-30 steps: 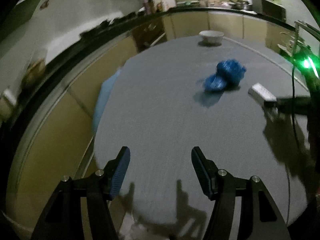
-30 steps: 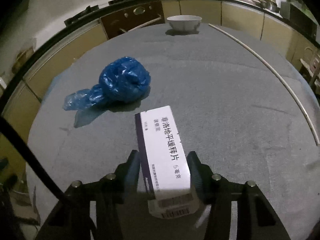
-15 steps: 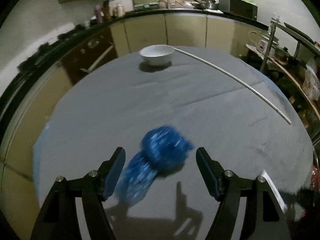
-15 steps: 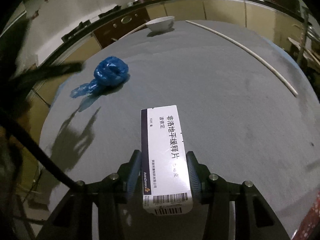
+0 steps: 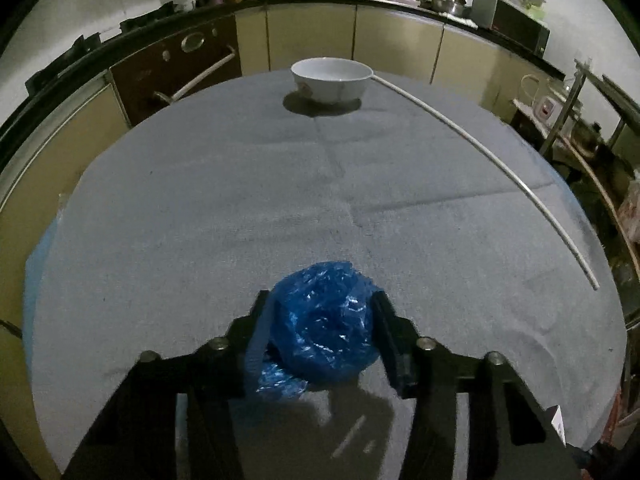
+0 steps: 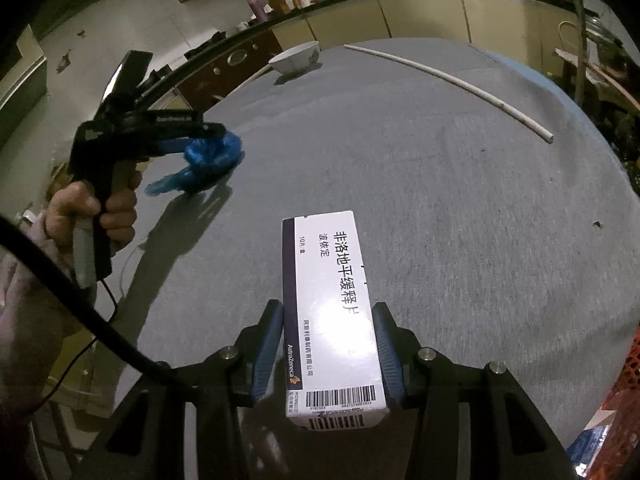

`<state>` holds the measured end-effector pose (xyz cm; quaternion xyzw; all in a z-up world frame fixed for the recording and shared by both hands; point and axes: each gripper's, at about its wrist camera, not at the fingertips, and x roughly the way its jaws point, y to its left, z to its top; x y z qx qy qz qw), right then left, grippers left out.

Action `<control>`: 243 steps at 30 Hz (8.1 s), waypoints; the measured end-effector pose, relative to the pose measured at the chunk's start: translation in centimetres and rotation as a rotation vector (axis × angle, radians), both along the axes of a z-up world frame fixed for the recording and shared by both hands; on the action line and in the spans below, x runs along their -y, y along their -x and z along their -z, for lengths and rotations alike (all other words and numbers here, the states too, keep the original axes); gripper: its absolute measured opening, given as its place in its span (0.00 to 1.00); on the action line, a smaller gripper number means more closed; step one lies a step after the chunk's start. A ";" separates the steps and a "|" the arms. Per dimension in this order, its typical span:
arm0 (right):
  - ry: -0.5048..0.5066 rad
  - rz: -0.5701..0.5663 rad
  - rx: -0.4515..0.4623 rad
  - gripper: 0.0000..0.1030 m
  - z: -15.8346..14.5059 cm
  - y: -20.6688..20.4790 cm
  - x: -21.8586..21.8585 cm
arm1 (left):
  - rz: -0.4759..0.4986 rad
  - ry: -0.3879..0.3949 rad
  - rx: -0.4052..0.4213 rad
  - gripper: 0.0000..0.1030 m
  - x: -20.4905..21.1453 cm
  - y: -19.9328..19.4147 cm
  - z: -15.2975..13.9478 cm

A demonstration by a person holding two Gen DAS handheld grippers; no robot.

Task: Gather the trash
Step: 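Carry the blue bag and white medicine box toward the red basket with both tools, then lower both tools into the red basket and release the bag and box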

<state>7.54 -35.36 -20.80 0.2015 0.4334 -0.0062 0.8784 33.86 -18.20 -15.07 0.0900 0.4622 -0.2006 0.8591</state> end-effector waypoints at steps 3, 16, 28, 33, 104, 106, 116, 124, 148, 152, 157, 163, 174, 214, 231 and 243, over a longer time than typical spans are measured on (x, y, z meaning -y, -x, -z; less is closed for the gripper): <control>-0.009 0.009 0.017 0.47 -0.4 0.4 -0.1 | -0.004 0.018 0.024 0.36 -0.5 0.9 -0.3; 0.014 0.018 0.086 0.47 -2.7 4.2 -2.4 | 0.048 0.018 0.127 0.20 -4.9 12.1 -4.1; 0.006 0.028 0.143 0.47 -4.4 8.0 -4.2 | 0.046 0.006 0.226 0.20 -6.2 21.9 -7.6; 0.009 0.029 0.177 0.47 -5.4 9.5 -4.4 | 0.040 -0.030 0.309 0.20 -5.7 25.4 -8.7; -0.083 0.292 0.335 0.47 -7.8 24.6 4.8 | 0.319 -0.156 0.501 0.20 7.1 39.3 -11.2; -0.084 0.295 0.335 0.47 -7.8 24.7 4.8 | 0.324 -0.159 0.503 0.20 7.4 39.4 -11.1; -0.093 0.312 0.331 0.47 -7.4 25.2 5.3 | 0.362 -0.185 0.493 0.20 8.8 39.7 -10.1; -0.109 0.332 0.328 0.47 -6.9 25.8 6.0 | 0.386 -0.202 0.486 0.20 9.8 40.4 -9.4; -0.141 0.382 0.311 0.47 -5.3 27.4 7.6 | 0.469 -0.239 0.475 0.20 12.1 42.2 -7.6; -0.142 0.387 0.310 0.47 -5.2 27.5 7.6 | 0.478 -0.244 0.477 0.20 12.4 42.4 -7.4; -0.148 0.396 0.304 0.47 -5.1 27.8 7.9 | 0.490 -0.247 0.475 0.20 12.3 42.4 -7.5; -0.155 0.403 0.294 0.48 -4.7 28.0 8.1 | 0.502 -0.255 0.473 0.21 12.7 42.6 -7.3; -0.154 0.413 0.299 0.48 -4.6 28.4 8.2 | 0.525 -0.262 0.474 0.21 13.1 43.1 -7.1; -0.155 0.549 0.278 0.47 -3.6 33.4 12.3 | 0.645 -0.237 0.448 0.21 17.1 45.2 -6.3; -0.250 0.672 0.265 0.49 -0.6 34.7 15.5 | 0.714 -0.034 0.209 0.24 21.8 43.2 -4.4; -0.377 0.745 0.260 0.55 1.9 34.5 17.6 | 0.644 0.042 0.103 0.61 19.5 40.6 -4.8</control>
